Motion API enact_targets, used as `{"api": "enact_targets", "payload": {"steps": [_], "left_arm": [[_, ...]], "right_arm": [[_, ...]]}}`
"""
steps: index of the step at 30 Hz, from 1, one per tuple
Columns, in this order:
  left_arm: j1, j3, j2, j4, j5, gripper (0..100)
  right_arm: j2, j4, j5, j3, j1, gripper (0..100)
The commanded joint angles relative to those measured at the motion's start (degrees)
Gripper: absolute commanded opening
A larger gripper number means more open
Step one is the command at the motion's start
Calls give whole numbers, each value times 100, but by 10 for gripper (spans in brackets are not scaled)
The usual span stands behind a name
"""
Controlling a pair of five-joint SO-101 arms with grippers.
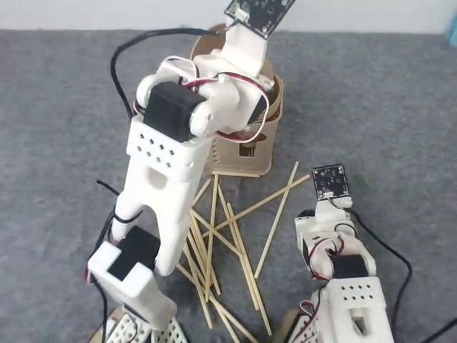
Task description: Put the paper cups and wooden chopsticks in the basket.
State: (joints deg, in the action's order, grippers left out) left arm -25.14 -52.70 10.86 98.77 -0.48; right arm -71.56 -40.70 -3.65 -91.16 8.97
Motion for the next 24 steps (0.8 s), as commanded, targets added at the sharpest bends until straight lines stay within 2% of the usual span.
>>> {"api": "enact_targets", "payload": {"steps": [1,7,15,24], "left_arm": [[9,75,-53,185,-193,13],[-35,514,-88,185,-202,41],[9,303,-97,185,-202,258],[141,-1015,-316,185,-167,272]], "right_arm": [[-110,119,-88,35,40,9],[-110,207,-88,26,40,9],[-110,224,-88,26,40,9],[-110,224,-88,26,40,9]]}}
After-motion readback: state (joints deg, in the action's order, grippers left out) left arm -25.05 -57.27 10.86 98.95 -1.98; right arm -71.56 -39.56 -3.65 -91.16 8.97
